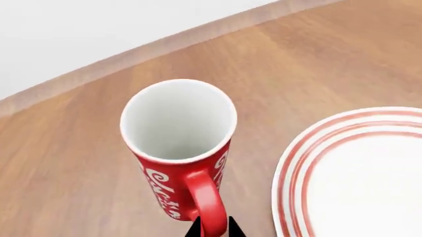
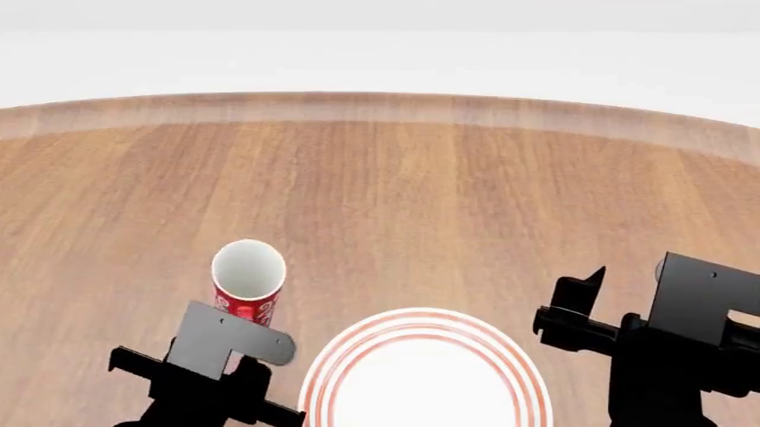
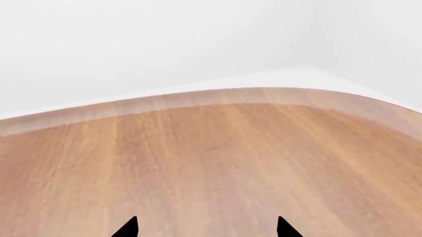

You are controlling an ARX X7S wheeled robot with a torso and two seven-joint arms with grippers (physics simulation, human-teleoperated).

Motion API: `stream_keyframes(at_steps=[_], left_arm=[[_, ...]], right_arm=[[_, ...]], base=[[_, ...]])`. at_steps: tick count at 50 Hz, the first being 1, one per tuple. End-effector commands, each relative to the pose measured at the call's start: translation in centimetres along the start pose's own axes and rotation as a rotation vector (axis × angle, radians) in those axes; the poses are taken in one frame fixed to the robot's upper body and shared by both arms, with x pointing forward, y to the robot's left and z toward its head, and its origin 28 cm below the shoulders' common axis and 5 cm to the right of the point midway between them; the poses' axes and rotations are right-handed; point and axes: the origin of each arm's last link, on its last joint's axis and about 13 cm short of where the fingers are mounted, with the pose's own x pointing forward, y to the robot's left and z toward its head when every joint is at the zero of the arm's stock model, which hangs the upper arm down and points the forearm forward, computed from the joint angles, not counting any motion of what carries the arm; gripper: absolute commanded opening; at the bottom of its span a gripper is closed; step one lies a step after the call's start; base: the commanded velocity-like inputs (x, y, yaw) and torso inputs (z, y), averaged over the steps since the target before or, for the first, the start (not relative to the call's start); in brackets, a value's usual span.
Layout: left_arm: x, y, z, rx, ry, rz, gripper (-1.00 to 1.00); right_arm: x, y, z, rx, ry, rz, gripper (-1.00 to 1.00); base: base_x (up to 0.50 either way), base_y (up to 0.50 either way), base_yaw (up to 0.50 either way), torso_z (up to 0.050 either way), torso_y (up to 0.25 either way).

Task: Pick up the red mug and put it on the plate

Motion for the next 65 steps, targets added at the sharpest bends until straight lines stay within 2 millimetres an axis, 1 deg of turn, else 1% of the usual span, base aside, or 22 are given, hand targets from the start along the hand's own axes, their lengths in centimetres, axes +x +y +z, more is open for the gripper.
stream_keyframes(at_steps=[1,10,16,19,23,30,41,45,58,65], left_arm=[[-1.2,-1.4,1.0,0.043,-0.06,-0.134,-1.0],[-0.8,-1.9,1.5,0.06,-0.076,-0.205,-1.0],[-0.5,-2.1,2.5,0.048,-0.093,-0.275,-1.0],[-0.2,-2.3,3.0,0.029,-0.101,-0.342,-1.0],[-0.1,-2.6,3.2,0.023,-0.115,-0.409,-1.0],[0.1,-3.0,3.4,0.017,-0.108,-0.473,-1.0],[0.7,-3.7,3.2,0.048,-0.104,-0.577,-1.0],[1.4,-3.9,3.1,0.048,-0.097,-0.601,-1.0],[3.6,-4.0,1.9,0.045,-0.022,-0.636,-1.0],[4.0,-4.2,1.4,0.034,0.032,-0.68,-1.0]], right_arm=[[0.1,-0.1,-0.1,0.002,0.003,0.001,1.0],[0.1,-0.1,-0.2,0.003,0.005,0.001,1.0],[0.1,0.0,-0.3,0.003,0.007,0.003,1.0],[0.2,0.1,-0.4,0.002,0.009,0.003,1.0],[0.3,0.0,-0.4,0.004,0.01,0.003,1.0],[0.4,0.0,-0.6,0.005,0.013,0.003,1.0],[0.2,-0.1,-0.4,0.011,0.01,0.005,1.0],[0.3,0.0,-0.6,0.011,0.01,0.006,1.0],[0.6,0.2,-1.0,0.008,0.016,0.011,1.0],[0.6,0.3,-1.0,0.006,0.017,0.012,1.0]], base=[[0.0,0.0,0.0,0.0,0.0],[0.0,0.0,0.0,0.0,0.0],[0.0,0.0,0.0,0.0,0.0],[0.0,0.0,0.0,0.0,0.0],[0.0,0.0,0.0,0.0,0.0],[0.0,0.0,0.0,0.0,0.0],[0.0,0.0,0.0,0.0,0.001],[0.0,0.0,0.0,0.0,0.0],[0.0,0.0,0.0,0.0,0.0],[0.0,0.0,0.0,0.0,0.0]])
